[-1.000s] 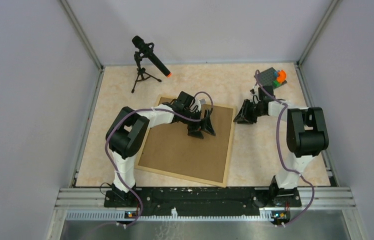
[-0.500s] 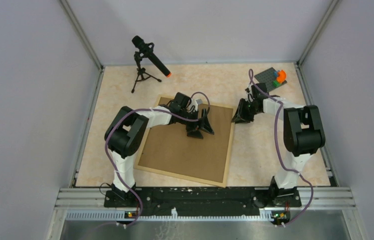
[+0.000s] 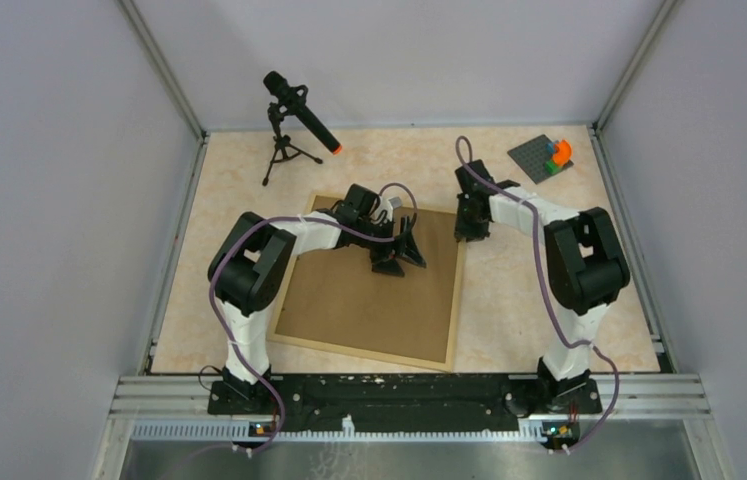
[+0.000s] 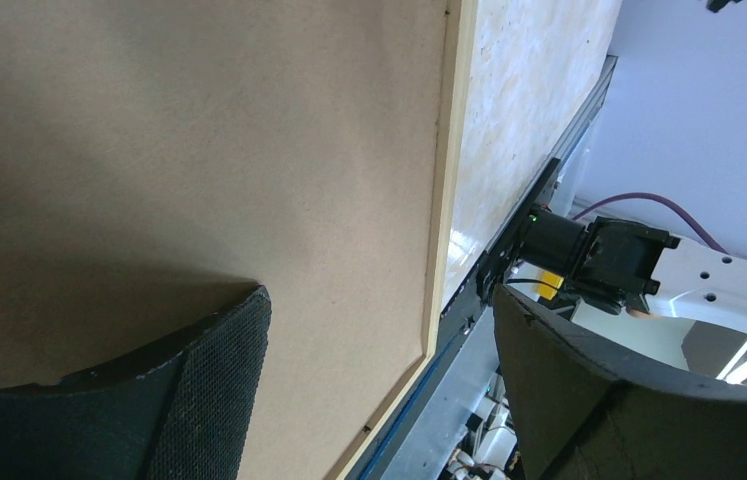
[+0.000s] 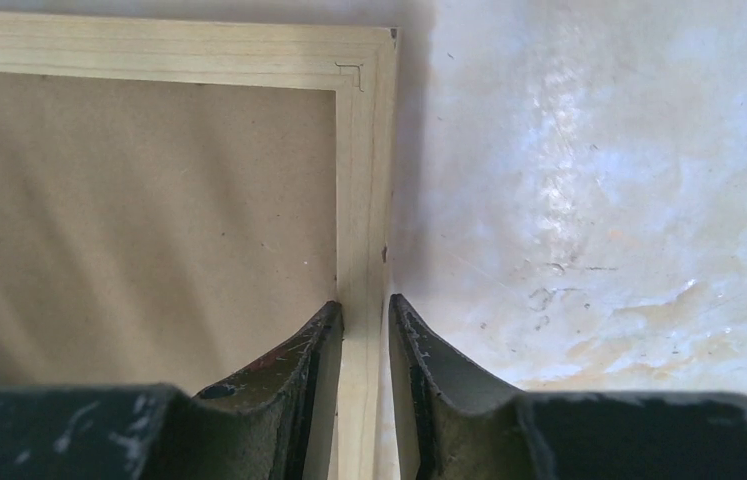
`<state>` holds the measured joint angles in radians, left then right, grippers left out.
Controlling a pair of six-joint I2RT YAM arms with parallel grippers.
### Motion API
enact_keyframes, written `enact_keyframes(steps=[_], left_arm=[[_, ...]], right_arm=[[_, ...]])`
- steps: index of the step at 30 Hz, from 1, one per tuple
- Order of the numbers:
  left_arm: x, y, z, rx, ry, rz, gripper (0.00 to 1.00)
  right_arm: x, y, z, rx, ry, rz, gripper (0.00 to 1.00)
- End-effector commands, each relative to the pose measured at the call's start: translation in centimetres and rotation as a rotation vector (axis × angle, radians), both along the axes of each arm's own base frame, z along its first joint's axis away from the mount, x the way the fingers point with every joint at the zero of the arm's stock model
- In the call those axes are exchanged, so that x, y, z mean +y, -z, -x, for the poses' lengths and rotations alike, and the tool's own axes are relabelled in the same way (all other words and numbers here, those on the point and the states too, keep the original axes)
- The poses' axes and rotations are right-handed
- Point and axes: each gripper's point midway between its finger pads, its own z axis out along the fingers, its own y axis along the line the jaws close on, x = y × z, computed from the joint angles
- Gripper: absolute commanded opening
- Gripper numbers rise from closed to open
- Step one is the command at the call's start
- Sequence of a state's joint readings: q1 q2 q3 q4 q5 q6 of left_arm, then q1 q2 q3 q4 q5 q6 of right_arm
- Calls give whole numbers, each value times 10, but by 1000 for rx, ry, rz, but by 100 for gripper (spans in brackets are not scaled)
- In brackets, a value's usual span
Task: Put the photo into the frame
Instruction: Install the photo frame at the center of the board.
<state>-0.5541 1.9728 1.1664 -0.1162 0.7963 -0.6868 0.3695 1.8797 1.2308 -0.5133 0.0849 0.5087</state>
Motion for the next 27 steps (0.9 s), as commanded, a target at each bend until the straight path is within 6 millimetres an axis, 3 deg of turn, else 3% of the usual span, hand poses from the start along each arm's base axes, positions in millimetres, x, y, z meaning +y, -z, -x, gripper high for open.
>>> enact_keyframes(steps=[1, 6, 10, 14, 17, 22, 27], left_arm=[[10, 17, 3, -4, -19, -68, 86], [11, 11, 1, -31, -25, -76, 86], [13, 8, -1, -49, -36, -82, 86], [13, 0, -4, -81, -36, -76, 87], [12, -5, -5, -95, -33, -69, 87], [12, -1, -2, -75, -32, -62, 87], [12, 4, 0, -61, -33, -62, 87]], right_arm=[[-4, 90, 63, 243, -40, 241, 27], [1, 89, 67, 240, -57, 273, 27], [3, 62, 42, 188, -105, 306, 31], [45, 27, 15, 145, -154, -118, 34], [42, 10, 8, 91, -144, -271, 35], [20, 22, 14, 94, -124, -304, 34], [17, 40, 23, 127, -125, -289, 34]])
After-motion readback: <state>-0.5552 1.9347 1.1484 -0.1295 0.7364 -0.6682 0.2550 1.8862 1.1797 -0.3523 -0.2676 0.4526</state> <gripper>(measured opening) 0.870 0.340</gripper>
